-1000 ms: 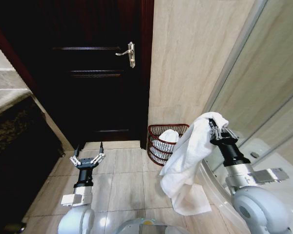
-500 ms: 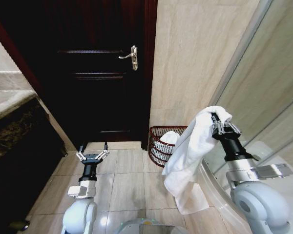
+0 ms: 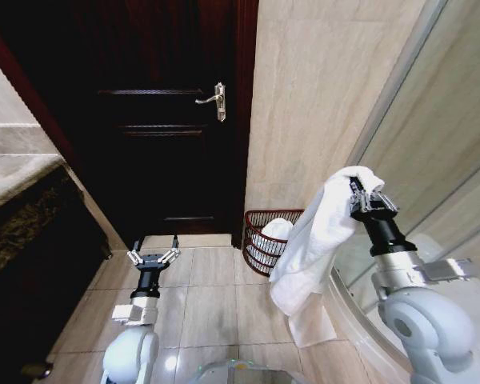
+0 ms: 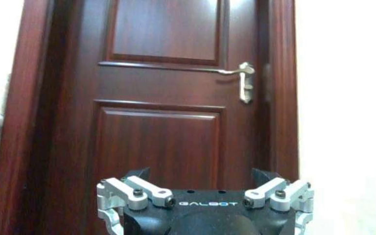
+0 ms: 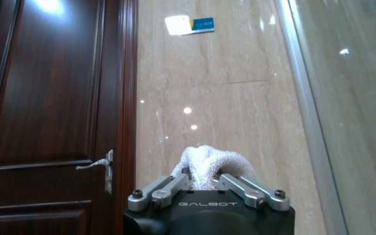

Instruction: Discard the used towel into the hamper.

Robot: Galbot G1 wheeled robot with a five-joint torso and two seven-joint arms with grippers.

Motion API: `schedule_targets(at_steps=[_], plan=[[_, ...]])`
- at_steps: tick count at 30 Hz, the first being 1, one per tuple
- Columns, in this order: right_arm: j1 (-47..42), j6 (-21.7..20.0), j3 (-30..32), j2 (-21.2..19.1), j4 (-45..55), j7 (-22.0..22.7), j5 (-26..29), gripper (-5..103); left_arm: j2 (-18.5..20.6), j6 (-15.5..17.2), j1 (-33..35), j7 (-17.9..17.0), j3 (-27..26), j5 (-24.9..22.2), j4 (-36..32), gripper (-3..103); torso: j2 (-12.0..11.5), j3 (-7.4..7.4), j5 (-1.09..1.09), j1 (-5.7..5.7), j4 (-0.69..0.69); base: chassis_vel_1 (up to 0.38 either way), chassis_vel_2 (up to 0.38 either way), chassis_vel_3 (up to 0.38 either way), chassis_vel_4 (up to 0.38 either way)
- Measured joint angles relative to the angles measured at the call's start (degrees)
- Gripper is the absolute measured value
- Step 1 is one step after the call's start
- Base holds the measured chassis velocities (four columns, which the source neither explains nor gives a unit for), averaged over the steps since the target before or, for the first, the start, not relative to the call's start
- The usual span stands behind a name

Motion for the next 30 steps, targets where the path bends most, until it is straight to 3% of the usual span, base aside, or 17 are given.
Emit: schedule_targets(at_steps=[6, 8, 15, 22, 30], plan=[[1.07, -0.83, 0.88, -2.08, -0.54, 0.29, 0.73, 8, 6.39, 0.18, -0.17, 0.61, -0.34, -3.79, 0.73, 100, 1.64, 1.09, 0.01, 0.56, -0.03, 0.000, 0.000, 0.000, 0.000], [1.52, -1.14, 0.84, -2.53, -0.45, 0.60, 0.99, 8, 6.88, 0.40, -0.27, 0.61, -0.38, -4.39, 0.54, 100, 2.02, 1.33, -0.01, 0.69, -0.01, 0.000, 0.000, 0.000, 0.000], [3.25, -1.84, 0.64, -4.36, -1.03, 1.12, 2.15, 8, 6.15, 0.67, -1.42, 0.62, -0.08, -4.89, 0.84, 100, 3.54, 2.26, 0.00, 1.27, -0.05, 0.000, 0.000, 0.000, 0.000], [9.41, -3.43, -0.21, -6.94, -3.56, 1.96, 6.01, 8, 4.46, -0.74, -1.96, 1.32, 0.02, -4.50, 1.64, 100, 4.64, 2.88, 0.00, 1.76, 0.03, 0.000, 0.000, 0.000, 0.000], [23.45, -5.66, -2.63, -14.84, -8.22, 5.00, 14.79, 8, 3.93, -1.49, -2.46, 1.42, -0.76, -3.94, 1.92, 100, 4.64, 2.84, 0.01, 1.79, 0.03, 0.000, 0.000, 0.000, 0.000]])
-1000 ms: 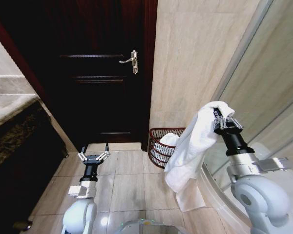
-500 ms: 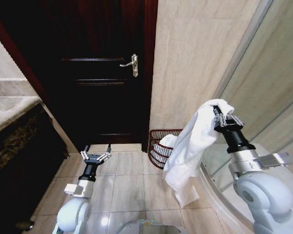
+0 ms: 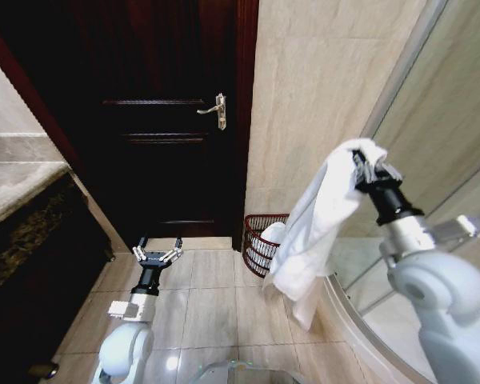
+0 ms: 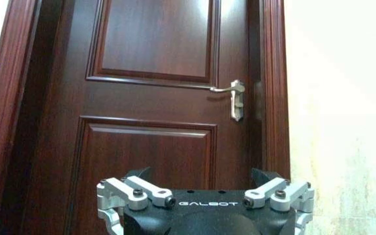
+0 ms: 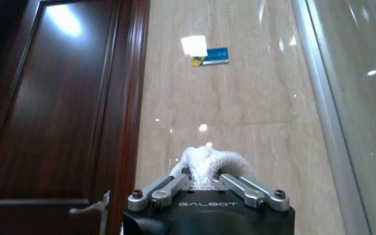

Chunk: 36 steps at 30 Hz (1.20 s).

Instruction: Discard the used towel into the hamper.

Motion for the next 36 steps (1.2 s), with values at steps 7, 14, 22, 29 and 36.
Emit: schedule_targets(at_steps=[7, 14, 22, 29, 36], plan=[[13.03, -1.43, -1.63, -6.20, -5.21, 1.69, 6.59, 8, 0.45, -0.45, -1.10, 0.53, 0.48, -0.06, 1.06, 100, -0.15, -0.10, -0.03, -0.06, -0.01, 0.000, 0.000, 0.000, 0.000], [26.49, -2.01, -7.50, -9.28, -12.26, 2.63, 8.65, 8, 0.49, -0.53, -1.38, 0.57, 0.39, -0.21, 1.40, 100, -0.30, -0.17, 0.00, -0.11, 0.00, 0.000, 0.000, 0.000, 0.000], [47.69, -2.11, -21.98, -9.40, -22.59, 2.36, 10.05, 8, -0.27, -1.05, -1.79, 0.55, 0.66, -0.45, 2.77, 100, -0.41, -0.25, -0.04, -0.16, -0.01, 0.000, 0.000, 0.000, 0.000], [64.78, -1.91, -32.23, -3.67, -33.48, 2.98, 10.56, 8, -0.77, -1.46, -1.01, 0.65, 0.81, 0.03, 2.45, 100, -0.47, -0.29, -0.04, -0.19, 0.00, 0.000, 0.000, 0.000, 0.000], [80.46, -1.05, -39.35, 5.80, -50.12, 0.41, 6.06, 8, -0.75, -1.65, 0.35, 0.38, -0.78, -1.03, 0.09, 100, -0.52, -0.32, -0.03, -0.21, 0.00, 0.000, 0.000, 0.000, 0.000]])
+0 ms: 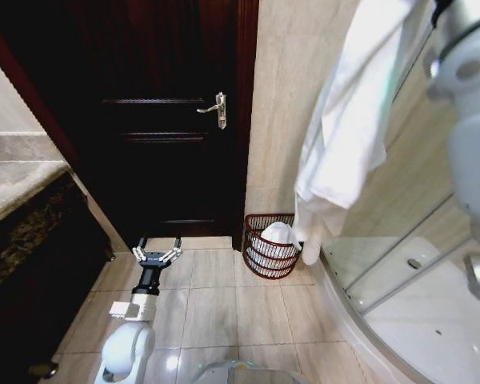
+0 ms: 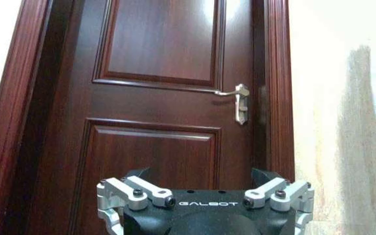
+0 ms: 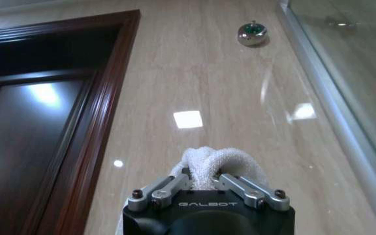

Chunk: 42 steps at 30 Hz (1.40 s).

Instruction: Discard the used towel into the hamper.

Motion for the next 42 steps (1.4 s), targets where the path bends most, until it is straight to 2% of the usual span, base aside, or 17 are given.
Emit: schedule_targets(at_steps=[1, 3, 4, 6, 11, 20, 25, 42], plan=[[0.00, 0.00, 0.00, 0.00, 0.00, 0.00, 0.00, 8, 0.00, 0.00, 0.00, 0.00, 0.00, 0.00, 0.00, 100, 0.00, 0.00, 0.00, 0.00, 0.00, 0.000, 0.000, 0.000, 0.000], [5.48, 0.93, -2.32, 3.96, -7.56, -1.50, -1.90, 8, -0.28, -0.47, 0.13, -0.06, -0.06, -0.03, -0.01, 100, -0.02, 0.00, -0.02, 0.00, 0.01, 0.000, 0.000, 0.000, 0.000], [5.48, 0.93, -2.32, 3.96, -7.56, -1.50, -1.90, 8, -0.28, -0.47, 0.13, -0.06, -0.06, -0.03, -0.01, 100, -0.02, 0.00, -0.02, 0.00, 0.01, 0.000, 0.000, 0.000, 0.000], [9.53, 2.24, -3.49, 7.38, -15.12, -3.93, -5.13, 8, -0.62, -1.03, 0.20, -0.09, -0.06, -0.03, 0.00, 100, -0.02, -0.03, -0.05, -0.02, 0.02, 0.000, 0.000, 0.000, 0.000], [12.69, 3.39, -3.67, 10.99, -23.55, -6.45, -8.34, 8, -0.61, -1.91, 0.17, -0.92, -0.03, -1.17, 0.29, 100, -0.05, -0.02, 0.03, -0.01, -0.01, 0.000, 0.000, 0.000, 0.000], [17.53, 4.88, -1.61, 15.49, -33.22, -9.37, -13.54, 8, -0.57, -2.80, 0.35, -1.05, -1.21, -2.36, 1.35, 100, -0.06, -0.04, 0.00, -0.03, 0.00, 0.000, 0.000, 0.000, 0.000], [17.13, 4.74, -1.47, 15.96, -33.06, -9.67, -14.01, 8, -0.66, -3.45, 0.71, -0.90, -1.65, -2.99, 1.87, 100, -0.06, -0.06, 0.00, -0.04, -0.01, 0.000, 0.000, 0.000, 0.000], [-1.44, 5.36, -0.93, 13.35, -21.01, -5.77, -13.19, 8, -1.01, -4.55, 0.74, -1.02, -1.93, -3.77, 3.52, 100, -0.30, -0.17, 0.01, -0.12, 0.00, 0.000, 0.000, 0.000, 0.000]])
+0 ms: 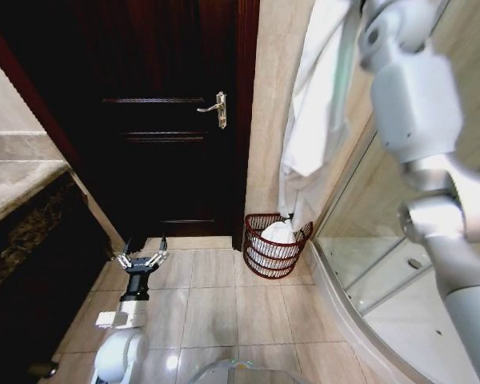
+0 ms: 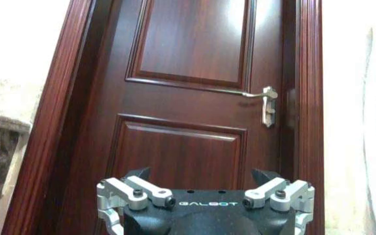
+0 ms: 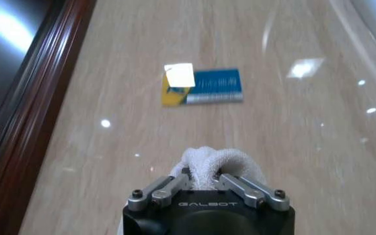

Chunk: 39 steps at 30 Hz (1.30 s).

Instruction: Discard the used towel into the hamper.

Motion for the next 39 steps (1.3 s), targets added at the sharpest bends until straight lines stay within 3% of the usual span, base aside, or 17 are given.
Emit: schedule_targets(at_steps=[14, 23, 33, 37, 39], plan=[[-16.85, 0.04, 3.47, -4.59, 13.53, 2.70, 1.95, 8, -0.39, -0.90, 0.26, 0.28, 0.11, 0.20, 0.52, 100, -3.33, -1.99, 0.00, -1.34, -0.01, 0.000, 0.000, 0.000, 0.000], [-26.37, 1.54, 6.58, -4.31, 16.18, 2.33, 0.09, 8, -1.08, -2.33, 1.14, 0.80, 0.06, 0.25, 0.99, 100, -5.72, -3.42, 0.01, -2.30, -0.01, 0.000, 0.000, 0.000, 0.000], [-29.80, 3.71, 7.53, -3.56, 16.48, 1.85, -0.88, 8, -1.93, -3.79, 2.19, 1.32, -0.49, 0.31, 0.84, 100, -7.98, -4.91, 0.00, -3.07, -0.01, 0.000, 0.000, 0.000, 0.000], [-30.14, 4.23, 7.53, -2.83, 17.03, 1.91, 2.02, 8, -2.65, -3.82, 2.10, 1.41, -0.42, 1.00, 0.61, 100, -8.97, -5.55, 0.00, -3.42, -0.01, 0.000, 0.000, 0.000, 0.000], [-29.88, 4.13, 7.37, -2.25, 18.29, 3.11, 6.00, 8, -2.97, -3.68, 2.07, 1.63, -0.28, 1.38, 0.27, 100, -9.50, -5.89, 0.01, -3.61, 0.00, 0.000, 0.000, 0.000, 0.000]])
